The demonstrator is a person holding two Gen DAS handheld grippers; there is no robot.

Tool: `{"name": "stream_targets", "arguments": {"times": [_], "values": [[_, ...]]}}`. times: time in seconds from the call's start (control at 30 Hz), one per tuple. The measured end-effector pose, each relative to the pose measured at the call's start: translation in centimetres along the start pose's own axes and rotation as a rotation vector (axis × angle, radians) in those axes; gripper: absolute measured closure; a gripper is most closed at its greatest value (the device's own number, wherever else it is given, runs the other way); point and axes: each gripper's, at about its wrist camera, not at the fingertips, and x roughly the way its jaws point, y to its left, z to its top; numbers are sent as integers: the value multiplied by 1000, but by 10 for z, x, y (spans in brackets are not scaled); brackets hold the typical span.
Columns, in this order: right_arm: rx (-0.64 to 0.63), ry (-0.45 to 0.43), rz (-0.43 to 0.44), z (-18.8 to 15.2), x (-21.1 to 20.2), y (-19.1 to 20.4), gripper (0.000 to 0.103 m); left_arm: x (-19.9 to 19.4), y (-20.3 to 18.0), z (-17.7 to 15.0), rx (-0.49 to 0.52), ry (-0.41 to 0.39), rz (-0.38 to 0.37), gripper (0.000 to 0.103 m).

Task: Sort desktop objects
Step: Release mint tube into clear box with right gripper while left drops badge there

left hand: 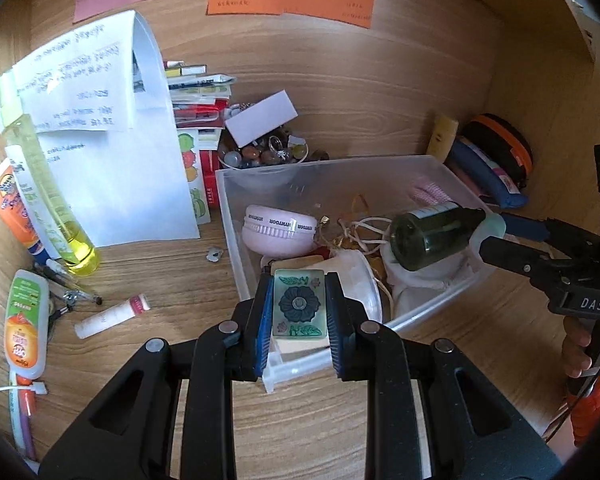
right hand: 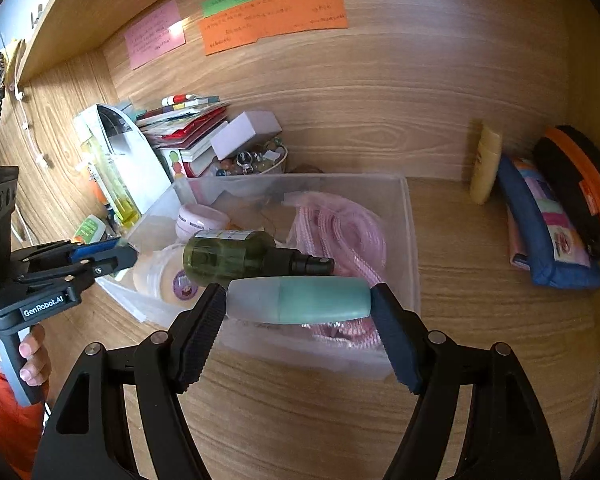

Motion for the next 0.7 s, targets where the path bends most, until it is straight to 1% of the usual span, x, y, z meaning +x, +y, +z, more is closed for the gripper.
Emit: {"name": "stream_targets", "arguments": {"times": [0.1,0.17,0.2,0.27,0.4,0.47,0.5,0.6,0.7], "values": [[-18,2,-14,3,7,4,32,5,1,2,-4,6,-8,79],[-18,20,-14,4,15,5,33,8,0,3,0,4,-4,79],[-13,42,-4,3,20,5,36,9,0,3,2,4,-8,79],[-14,56,-15,1,26,5,36,10,-2,2,13,3,-9,79],[-29,58,-17,0,24,7,36,12,-8,1,41,1,3,68],[-30,64,-19,0,22,7,36,10,-9,0,49,-1,18,66],[-29,67,-19,0,22,7,34,10,-9,0,49,-4,15,66],[-10,79,-3,0,19,6,24,4,-7,-2,39,-13,-11,58],[5,88,13,-2,16,6,22,-5,-9,-3,48,-31,5,53]]}}
